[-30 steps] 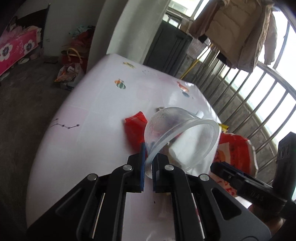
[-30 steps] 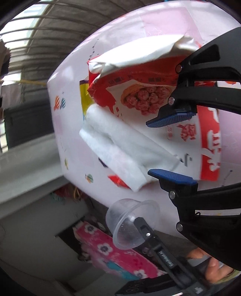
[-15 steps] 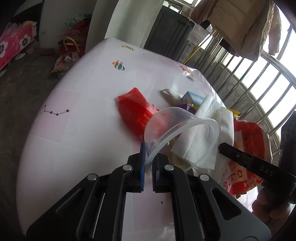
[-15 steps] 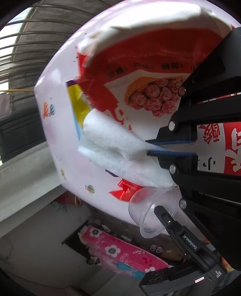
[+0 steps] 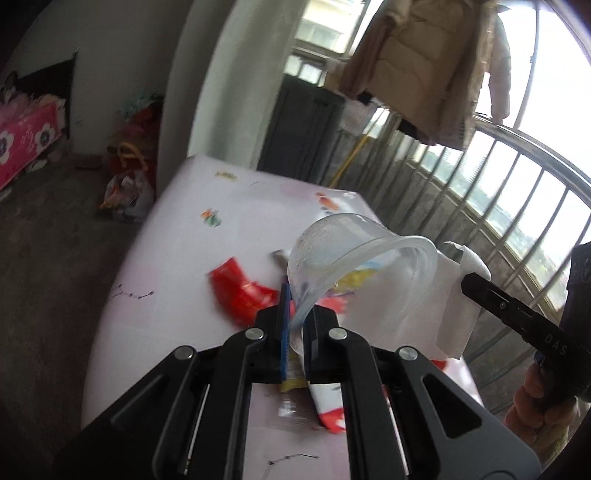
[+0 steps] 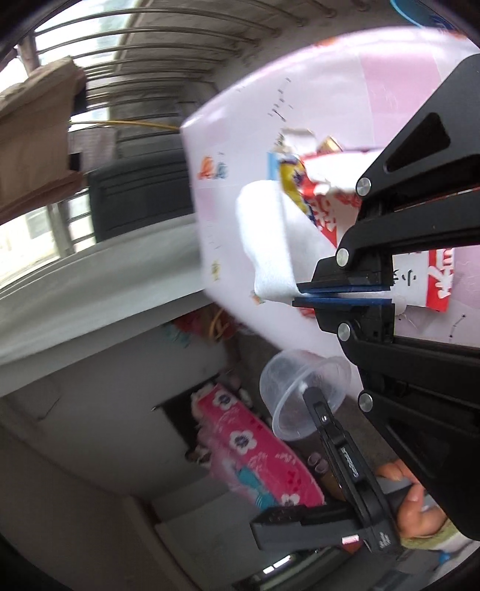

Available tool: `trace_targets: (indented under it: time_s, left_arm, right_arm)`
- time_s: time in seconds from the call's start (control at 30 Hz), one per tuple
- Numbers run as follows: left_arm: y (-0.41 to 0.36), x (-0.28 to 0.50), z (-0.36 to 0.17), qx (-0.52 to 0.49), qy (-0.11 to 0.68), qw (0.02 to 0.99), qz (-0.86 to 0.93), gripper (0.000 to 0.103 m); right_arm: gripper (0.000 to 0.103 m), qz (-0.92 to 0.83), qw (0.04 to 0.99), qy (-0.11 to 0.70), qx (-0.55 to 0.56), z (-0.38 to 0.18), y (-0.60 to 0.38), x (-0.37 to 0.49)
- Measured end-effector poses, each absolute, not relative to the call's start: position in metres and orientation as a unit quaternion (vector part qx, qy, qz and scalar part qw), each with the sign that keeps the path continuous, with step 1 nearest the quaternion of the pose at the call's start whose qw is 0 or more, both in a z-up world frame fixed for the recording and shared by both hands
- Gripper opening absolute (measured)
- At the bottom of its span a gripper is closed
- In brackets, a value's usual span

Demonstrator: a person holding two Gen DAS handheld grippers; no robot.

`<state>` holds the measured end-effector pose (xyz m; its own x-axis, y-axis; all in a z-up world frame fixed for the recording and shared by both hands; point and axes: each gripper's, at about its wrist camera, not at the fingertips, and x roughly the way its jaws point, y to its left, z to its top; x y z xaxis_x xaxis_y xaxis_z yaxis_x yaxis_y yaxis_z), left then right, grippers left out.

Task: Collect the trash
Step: 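Carry the cup and tissue to the blue wastebasket and open both tools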

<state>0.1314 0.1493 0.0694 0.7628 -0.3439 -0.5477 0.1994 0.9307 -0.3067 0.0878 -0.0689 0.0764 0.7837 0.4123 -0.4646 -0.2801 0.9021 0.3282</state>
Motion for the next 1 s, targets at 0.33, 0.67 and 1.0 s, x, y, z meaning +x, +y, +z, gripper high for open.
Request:
trace_targets:
  time_s: [0.33, 0.67, 1.0]
  left_arm:
    - [-0.002, 0.115, 0.114, -0.059, 0.306, 0.893, -0.326, 0.004]
    - [-0.231, 0.122, 0.086, 0.038, 0.391, 0.780, -0.488, 0.004]
    - [-0.424, 0.118, -0.048, 0.149, 0.518, 0.680, -0.497, 0.004]
  right_arm:
    - [0.002, 0.106, 0.956, 0.251, 0.110, 0.144, -0.200, 0.011]
    - [0.002, -0.086, 0.930, 0.313, 0.174, 0.123, -0.371, -0.036]
    - [0.002, -0.194, 0.842, 0.410, 0.291, -0.003, -0.516, -0.062]
